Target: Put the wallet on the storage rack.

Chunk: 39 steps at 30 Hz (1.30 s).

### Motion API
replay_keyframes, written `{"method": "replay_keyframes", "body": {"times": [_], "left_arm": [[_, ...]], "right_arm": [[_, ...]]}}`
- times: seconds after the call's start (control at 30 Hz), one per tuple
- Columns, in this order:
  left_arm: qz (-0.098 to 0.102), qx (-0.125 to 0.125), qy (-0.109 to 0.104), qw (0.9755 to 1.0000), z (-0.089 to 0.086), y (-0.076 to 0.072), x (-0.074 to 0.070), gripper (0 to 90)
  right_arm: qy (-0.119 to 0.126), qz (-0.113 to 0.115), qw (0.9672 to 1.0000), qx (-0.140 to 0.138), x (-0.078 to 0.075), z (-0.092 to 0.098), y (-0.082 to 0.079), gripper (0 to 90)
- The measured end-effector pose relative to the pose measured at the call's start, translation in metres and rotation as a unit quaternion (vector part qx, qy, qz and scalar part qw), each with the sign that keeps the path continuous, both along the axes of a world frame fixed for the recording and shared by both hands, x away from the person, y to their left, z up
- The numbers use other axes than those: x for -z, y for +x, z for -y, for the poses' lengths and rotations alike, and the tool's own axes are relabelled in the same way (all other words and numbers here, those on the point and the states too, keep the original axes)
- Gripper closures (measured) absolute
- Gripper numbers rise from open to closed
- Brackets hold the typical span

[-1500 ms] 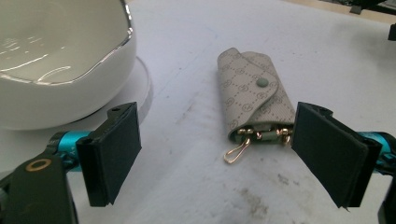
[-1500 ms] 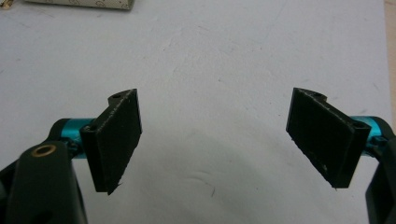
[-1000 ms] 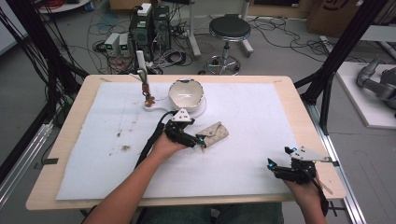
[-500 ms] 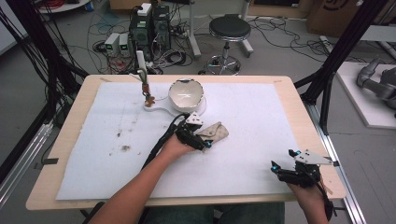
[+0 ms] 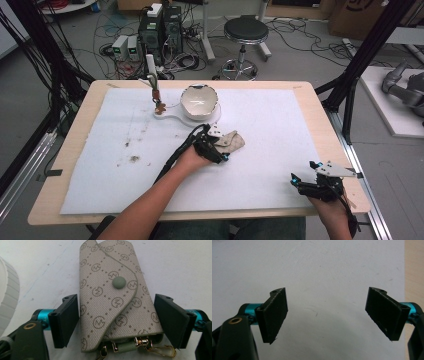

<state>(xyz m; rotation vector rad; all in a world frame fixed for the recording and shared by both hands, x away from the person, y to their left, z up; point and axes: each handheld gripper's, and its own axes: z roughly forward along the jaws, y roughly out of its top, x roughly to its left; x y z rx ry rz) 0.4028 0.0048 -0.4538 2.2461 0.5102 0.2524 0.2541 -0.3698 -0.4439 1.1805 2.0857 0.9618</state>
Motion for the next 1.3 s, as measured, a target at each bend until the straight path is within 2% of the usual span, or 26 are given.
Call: {"method": "replay_keyframes", "body": {"times": [0.1, 0.13, 0.37, 0.5, 0.67, 0.9, 1.3], "left_arm": [[-0.006, -0.001, -0.002, 1.0, 0.0, 0.0, -0.001, 27.1], [-0.006, 0.002, -0.002, 1.0, 0.0, -0.001, -0.001, 30.6], [-0.014, -0.002, -0.008, 0.9999, -0.002, -0.001, -0.003, 34.5], [-0.009, -0.001, -0.007, 0.9999, -0.002, -0.001, -0.005, 35.6], [0.0, -0.005, -0.023, 0.9997, -0.007, -0.003, -0.012, 35.9], [0.013, -0.02, -0.048, 0.9986, -0.022, -0.005, -0.029, 35.9], [0.03, -0.047, -0.055, 0.9969, -0.055, -0.012, -0.047, 35.9]], "right_arm": [[-0.001, 0.0, 1.0, 0.0, 0.0, 0.0, 0.0, 18.3], [0.0, 0.001, 1.0, 0.001, 0.0, -0.001, 0.0, 18.4], [-0.001, 0.002, 1.0, -0.002, 0.0, -0.002, 0.002, 18.4], [-0.002, 0.002, 1.0, -0.003, 0.0, -0.003, 0.002, 18.4], [0.0, 0.002, 1.0, -0.003, 0.0, -0.004, 0.003, 18.4], [0.0, 0.004, 0.9999, -0.012, 0.0, -0.009, 0.009, 18.4], [-0.005, 0.004, 0.9989, -0.046, -0.001, -0.034, 0.032, 18.4]]}}
